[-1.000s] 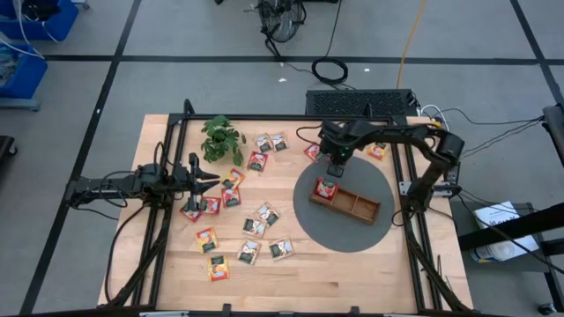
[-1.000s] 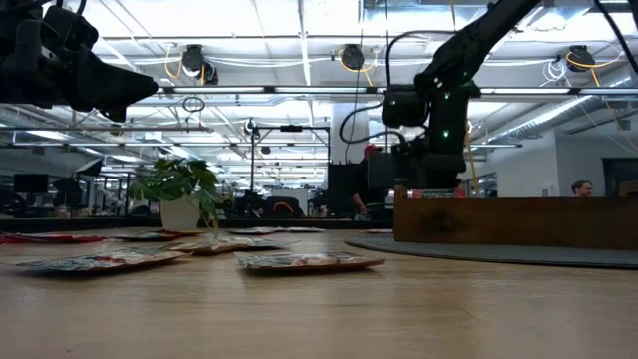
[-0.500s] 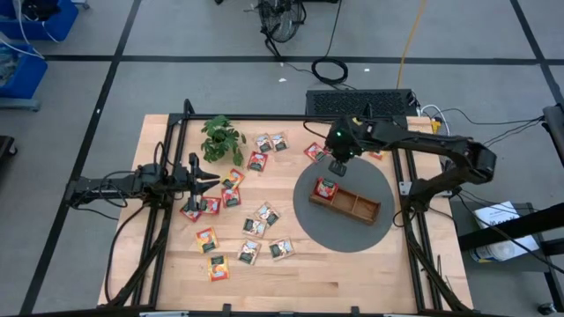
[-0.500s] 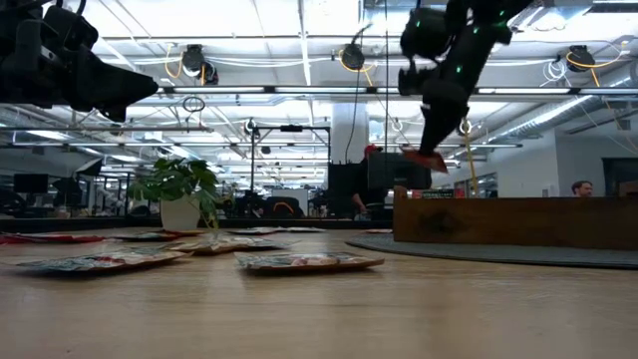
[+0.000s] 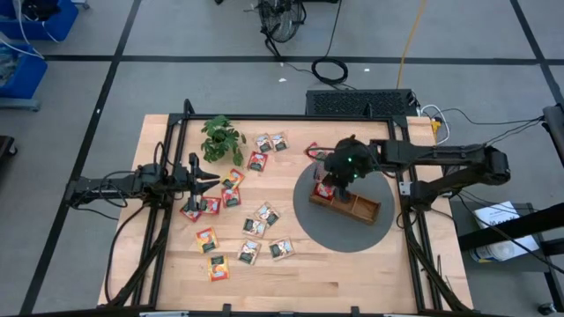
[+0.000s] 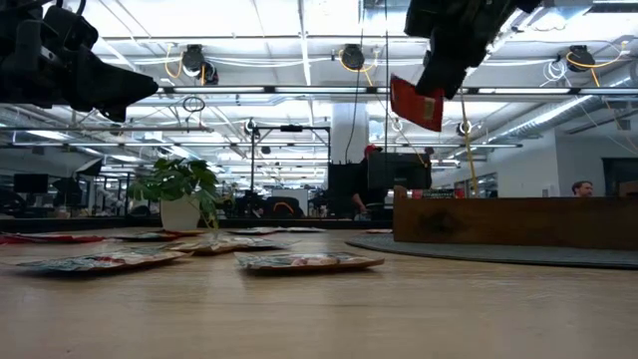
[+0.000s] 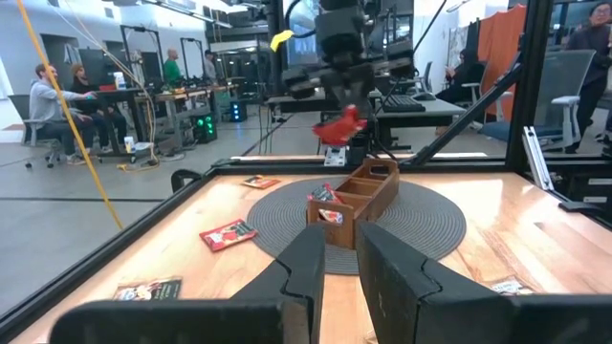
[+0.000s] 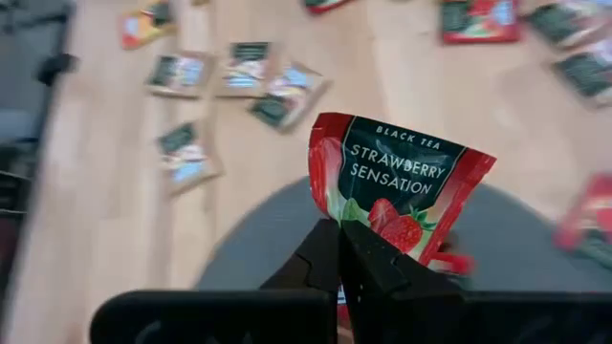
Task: Pick & Place Tea
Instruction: Put the red tea bag into the left section of the wooden organizer
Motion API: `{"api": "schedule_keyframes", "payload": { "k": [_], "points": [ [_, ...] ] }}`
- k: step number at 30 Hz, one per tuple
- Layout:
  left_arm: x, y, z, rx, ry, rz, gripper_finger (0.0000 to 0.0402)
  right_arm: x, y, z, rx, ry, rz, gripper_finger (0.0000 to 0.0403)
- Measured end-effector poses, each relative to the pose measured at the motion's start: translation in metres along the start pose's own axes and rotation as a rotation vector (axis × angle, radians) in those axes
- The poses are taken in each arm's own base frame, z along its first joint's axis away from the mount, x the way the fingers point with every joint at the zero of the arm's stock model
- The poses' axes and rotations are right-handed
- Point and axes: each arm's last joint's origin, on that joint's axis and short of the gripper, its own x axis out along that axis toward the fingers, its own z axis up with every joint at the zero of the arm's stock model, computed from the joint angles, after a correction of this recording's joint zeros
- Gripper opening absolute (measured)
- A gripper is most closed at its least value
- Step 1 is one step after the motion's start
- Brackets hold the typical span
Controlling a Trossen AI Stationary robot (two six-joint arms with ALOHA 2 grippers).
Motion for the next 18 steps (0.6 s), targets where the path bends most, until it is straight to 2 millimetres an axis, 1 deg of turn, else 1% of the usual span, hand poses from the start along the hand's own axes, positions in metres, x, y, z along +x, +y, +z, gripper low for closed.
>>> {"api": "schedule_keyframes", "payload": {
  "k": [2,4,7,11,14,18],
  "points": [
    [0.000,0.000,0.000,0.000,0.000,0.000,0.0072,0.004,0.003,-0.007,0.022,-0.001,0.025,0.0000],
    [0.000,0.000,0.000,0.000,0.000,0.000,0.0072,0.011,0.006,-0.016,0.041,0.024,0.010,0.0000],
    [0.000,0.000,0.000,0.000,-0.001,0.000,0.0072,0.024,0.007,-0.031,0.039,0.036,-0.069,0.0000],
    [0.000,0.000,0.000,0.000,-0.001,0.000,0.0072,0.037,0.008,-0.046,0.008,-0.009,-0.212,0.0000],
    [0.000,0.000,0.000,0.000,-0.001,0.000,0.0072,0.043,0.008,-0.054,-0.031,-0.061,-0.329,0.0000],
    [0.000,0.000,0.000,0.000,0.000,0.000,0.0072,0.050,0.011,-0.063,-0.063,-0.085,-0.382,0.0000]
  ]
}}
